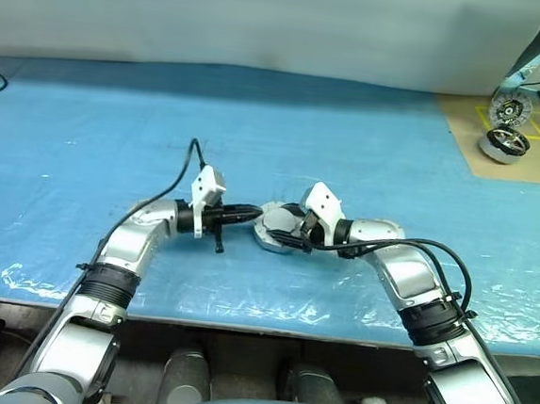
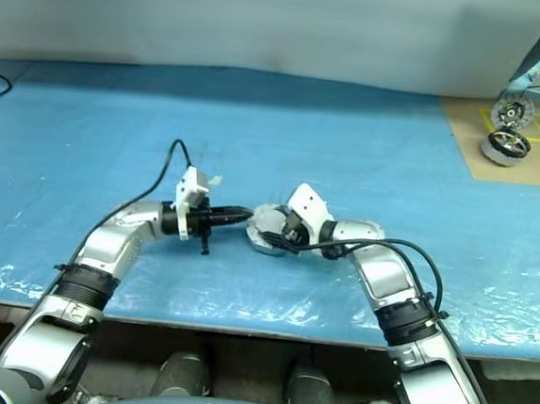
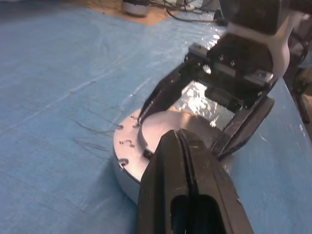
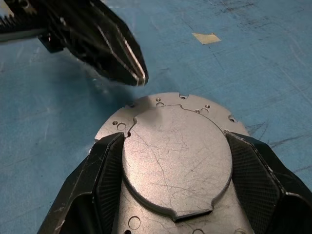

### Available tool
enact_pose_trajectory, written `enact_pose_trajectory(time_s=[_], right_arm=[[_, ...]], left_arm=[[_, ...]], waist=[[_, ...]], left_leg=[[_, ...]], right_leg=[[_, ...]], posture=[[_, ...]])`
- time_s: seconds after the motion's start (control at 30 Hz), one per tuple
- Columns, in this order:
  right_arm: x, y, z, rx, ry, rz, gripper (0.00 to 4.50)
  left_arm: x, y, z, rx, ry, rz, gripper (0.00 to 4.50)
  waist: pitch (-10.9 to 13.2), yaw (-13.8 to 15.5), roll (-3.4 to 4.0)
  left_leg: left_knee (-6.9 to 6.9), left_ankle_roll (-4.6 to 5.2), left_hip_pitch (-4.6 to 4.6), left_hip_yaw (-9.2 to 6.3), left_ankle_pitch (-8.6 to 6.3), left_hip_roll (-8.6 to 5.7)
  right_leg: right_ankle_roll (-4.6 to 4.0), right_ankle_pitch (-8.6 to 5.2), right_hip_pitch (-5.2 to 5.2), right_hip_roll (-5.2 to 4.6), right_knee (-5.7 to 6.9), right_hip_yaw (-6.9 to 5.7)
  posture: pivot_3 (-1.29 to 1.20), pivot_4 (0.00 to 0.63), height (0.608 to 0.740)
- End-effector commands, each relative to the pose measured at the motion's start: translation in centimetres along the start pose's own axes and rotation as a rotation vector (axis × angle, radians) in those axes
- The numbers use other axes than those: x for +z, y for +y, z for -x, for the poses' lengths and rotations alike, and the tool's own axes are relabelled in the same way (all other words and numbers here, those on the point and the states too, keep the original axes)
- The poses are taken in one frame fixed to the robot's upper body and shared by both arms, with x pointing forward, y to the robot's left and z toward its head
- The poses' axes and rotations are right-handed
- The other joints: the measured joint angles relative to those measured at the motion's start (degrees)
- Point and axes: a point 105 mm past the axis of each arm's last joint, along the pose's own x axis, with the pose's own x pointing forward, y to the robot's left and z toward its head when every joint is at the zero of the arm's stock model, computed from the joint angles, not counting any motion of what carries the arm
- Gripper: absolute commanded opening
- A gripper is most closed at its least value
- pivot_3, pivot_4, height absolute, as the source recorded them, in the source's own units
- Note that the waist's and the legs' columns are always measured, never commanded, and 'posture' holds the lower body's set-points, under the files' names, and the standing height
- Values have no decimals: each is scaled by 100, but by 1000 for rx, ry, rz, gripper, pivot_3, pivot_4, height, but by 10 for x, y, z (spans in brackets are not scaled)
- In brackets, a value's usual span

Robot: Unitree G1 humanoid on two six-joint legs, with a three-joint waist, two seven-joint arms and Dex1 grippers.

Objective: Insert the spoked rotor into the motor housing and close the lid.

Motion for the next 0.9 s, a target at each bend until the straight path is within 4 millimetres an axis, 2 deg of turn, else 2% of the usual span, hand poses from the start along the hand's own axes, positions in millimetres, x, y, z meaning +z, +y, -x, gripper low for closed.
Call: enact_pose_trajectory(time_s=[0.03, 0.27, 0.5, 0.53, 0.67, 0.8, 0.9], right_arm=[[-49, 20, -4, 44, 157, -118, 2950], [-52, 12, 0, 2, 169, -128, 2950], [-62, 11, -1, -39, 197, -96, 2950], [-60, 12, -1, -33, 183, -102, 3300], [-42, 12, 2, -4, 97, -144, 4473], [-3, 2, 13, 21, -58, -246, 4473], [14, -4, 23, 13, -124, -239, 4473]], left_arm=[[-4, 2, -2, 1, 30, -62, 0], [-12, 7, -9, 6, 63, -100, 0], [-18, -8, -27, -56, 49, -121, 0], [-17, -9, -28, -59, 45, -119, 0], [-15, -8, -27, -62, 31, -115, 0], [-16, -8, -24, -65, 38, -117, 0], [-16, -9, -23, -75, 39, -126, 0]], waist=[[0, 8, 0], [0, 26, 1], [0, 47, 0], [0, 49, 0], [1, 85, 1], [10, 132, 1], [33, 175, 5]], left_leg=[[0, 0, 0, 0, 0, 0], [3, 1, 9, -1, 0, 3], [8, 2, 18, -1, 0, 1], [9, 2, 18, -1, 0, 0], [13, 4, 16, 0, 1, -4], [13, 6, 7, 0, 2, -8], [10, 5, -4, 0, 2, -5]], right_leg=[[0, 0, 0, 0, 0, 0], [2, 0, 10, -9, 2, 1], [-6, -5, 22, -15, 2, 1], [-16, -11, 23, -16, 2, 1], [-20, -15, 23, -24, 1, 1], [-17, -16, 17, -29, -1, 2], [2, -5, 5, -25, 3, -1]], posture=[[0, 150, 740], [0, 150, 740], [0, 150, 740], [0, 150, 740], [0, 150, 740], [0, 150, 740], [0, 150, 740]])
